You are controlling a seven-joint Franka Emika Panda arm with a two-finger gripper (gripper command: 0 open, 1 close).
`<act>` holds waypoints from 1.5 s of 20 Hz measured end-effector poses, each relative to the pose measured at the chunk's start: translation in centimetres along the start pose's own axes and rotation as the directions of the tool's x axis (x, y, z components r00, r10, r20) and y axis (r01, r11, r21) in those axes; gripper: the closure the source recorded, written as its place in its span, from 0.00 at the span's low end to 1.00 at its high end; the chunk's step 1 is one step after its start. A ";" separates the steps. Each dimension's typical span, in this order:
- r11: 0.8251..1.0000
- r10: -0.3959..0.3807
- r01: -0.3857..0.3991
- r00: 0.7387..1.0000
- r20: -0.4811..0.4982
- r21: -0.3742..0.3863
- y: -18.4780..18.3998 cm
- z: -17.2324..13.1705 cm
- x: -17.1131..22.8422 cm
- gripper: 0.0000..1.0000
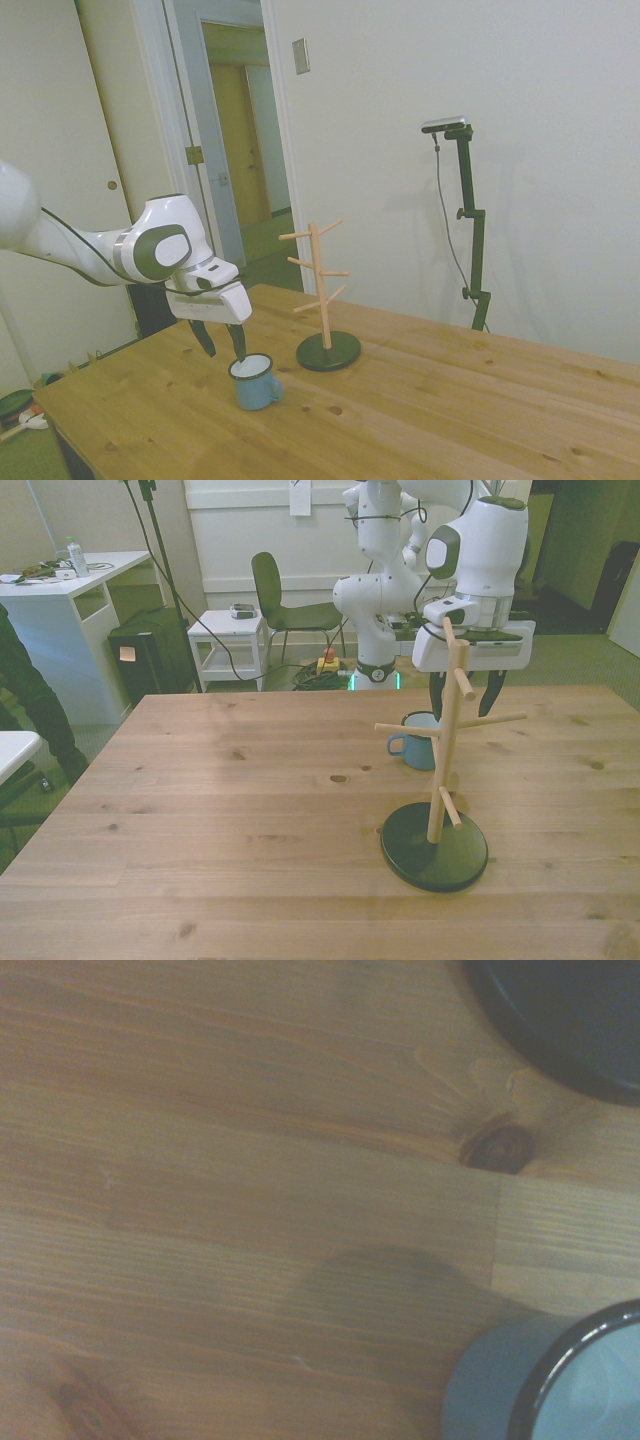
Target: Hang the mug
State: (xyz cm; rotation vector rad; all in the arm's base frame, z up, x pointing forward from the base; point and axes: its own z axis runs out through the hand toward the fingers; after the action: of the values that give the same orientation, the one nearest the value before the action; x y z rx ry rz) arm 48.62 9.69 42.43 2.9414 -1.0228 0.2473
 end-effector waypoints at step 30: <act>0.997 0.022 -0.021 1.000 0.012 -0.078 -1.9 4.5 0.5 1.00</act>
State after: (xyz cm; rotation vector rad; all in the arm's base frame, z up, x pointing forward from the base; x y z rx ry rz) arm 50.84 10.52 38.14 2.8681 -1.0415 0.1846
